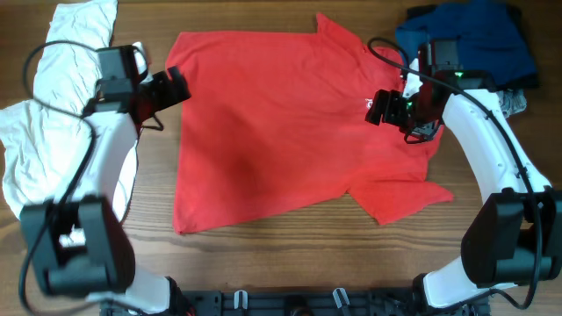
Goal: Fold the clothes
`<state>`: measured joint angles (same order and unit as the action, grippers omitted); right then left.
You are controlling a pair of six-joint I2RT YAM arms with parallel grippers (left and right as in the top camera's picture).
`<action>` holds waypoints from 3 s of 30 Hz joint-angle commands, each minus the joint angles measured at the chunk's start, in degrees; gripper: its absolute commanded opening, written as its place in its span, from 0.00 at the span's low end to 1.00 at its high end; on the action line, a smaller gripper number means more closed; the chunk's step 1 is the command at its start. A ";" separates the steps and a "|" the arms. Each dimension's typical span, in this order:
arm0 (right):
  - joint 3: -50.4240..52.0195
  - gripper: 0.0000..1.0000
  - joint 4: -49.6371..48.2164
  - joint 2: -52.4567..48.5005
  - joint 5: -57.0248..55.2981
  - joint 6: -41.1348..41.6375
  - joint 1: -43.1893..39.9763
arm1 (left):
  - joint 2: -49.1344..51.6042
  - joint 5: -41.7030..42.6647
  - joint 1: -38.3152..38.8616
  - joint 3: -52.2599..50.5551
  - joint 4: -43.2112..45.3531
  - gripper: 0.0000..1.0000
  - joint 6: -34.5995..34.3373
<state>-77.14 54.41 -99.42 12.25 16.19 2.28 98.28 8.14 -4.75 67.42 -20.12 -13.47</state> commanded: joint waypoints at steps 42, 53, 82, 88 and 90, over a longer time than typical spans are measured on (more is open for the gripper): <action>1.16 0.90 -4.24 1.27 -0.57 2.43 1.09 | 25.40 -6.34 4.24 0.09 29.88 0.41 8.79; 1.16 0.90 -4.07 1.27 -0.57 3.45 1.09 | 28.50 -13.27 -6.38 0.09 43.08 0.75 14.73; -6.45 0.89 16.39 16.87 -4.11 12.76 1.11 | -24.37 -5.38 1.75 2.73 -21.20 1.00 -11.28; -2.23 0.96 18.60 17.51 -6.03 18.25 1.09 | -25.73 -3.69 1.81 1.97 -48.52 1.00 -24.41; 0.33 0.96 16.31 17.46 -6.05 20.00 1.09 | -25.75 -4.17 1.81 0.31 -53.11 1.00 -27.06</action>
<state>-80.58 72.95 -81.73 7.66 31.09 3.20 72.71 3.40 -3.01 70.08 -67.83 -31.24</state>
